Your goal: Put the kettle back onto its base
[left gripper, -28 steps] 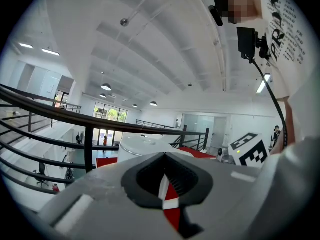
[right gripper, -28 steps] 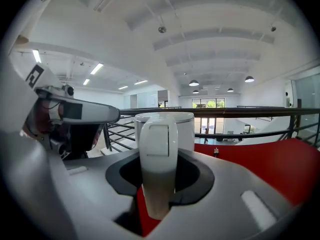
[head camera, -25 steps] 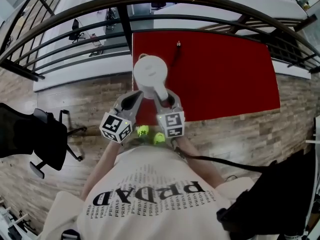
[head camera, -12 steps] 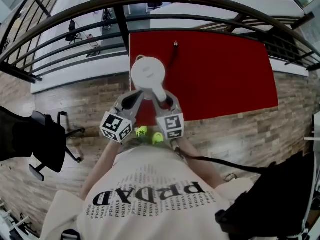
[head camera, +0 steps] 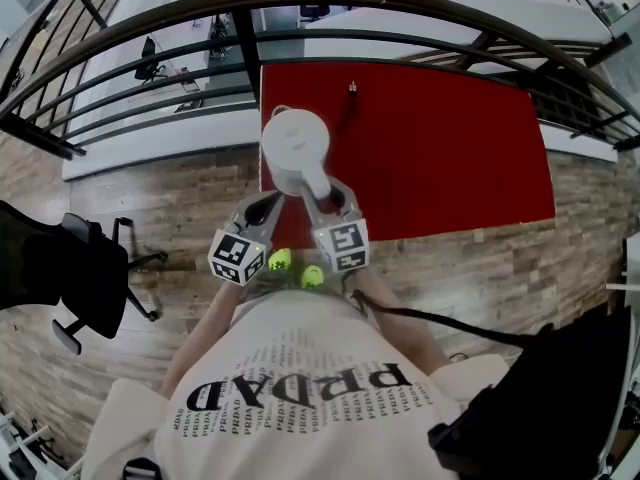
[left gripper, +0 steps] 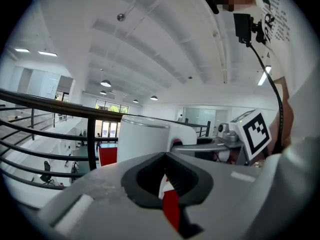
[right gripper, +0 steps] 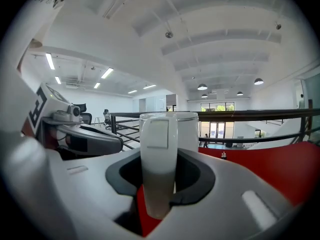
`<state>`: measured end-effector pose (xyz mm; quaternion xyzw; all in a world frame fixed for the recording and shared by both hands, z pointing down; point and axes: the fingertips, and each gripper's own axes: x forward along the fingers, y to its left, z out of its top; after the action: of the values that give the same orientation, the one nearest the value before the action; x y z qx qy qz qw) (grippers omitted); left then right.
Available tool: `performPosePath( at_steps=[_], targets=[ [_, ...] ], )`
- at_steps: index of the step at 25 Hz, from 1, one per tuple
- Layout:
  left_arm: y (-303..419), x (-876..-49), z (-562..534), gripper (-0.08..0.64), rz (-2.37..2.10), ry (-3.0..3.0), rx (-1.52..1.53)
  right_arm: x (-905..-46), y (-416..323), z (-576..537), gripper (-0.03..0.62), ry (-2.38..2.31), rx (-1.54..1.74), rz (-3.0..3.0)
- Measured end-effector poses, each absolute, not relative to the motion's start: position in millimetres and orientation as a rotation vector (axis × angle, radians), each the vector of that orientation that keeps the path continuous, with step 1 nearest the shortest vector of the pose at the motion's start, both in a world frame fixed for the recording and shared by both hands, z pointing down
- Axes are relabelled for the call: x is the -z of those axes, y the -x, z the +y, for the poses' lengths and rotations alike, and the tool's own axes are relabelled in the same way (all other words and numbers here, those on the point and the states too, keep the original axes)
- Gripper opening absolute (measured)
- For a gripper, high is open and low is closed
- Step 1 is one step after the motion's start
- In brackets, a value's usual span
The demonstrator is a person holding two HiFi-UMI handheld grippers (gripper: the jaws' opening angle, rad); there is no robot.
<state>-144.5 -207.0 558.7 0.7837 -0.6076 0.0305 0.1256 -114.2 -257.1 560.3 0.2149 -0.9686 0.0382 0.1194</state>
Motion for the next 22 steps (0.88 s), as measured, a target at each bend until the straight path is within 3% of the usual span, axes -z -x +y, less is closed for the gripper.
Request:
performPosePath(
  at_steps=[22],
  targets=[
    [144.5, -560.1, -206.9, 0.006, -1.795, -2.262, -0.089, -564.0, 115.4, -258.3, 0.123, -0.611, -0.109, -2.83]
  ],
)
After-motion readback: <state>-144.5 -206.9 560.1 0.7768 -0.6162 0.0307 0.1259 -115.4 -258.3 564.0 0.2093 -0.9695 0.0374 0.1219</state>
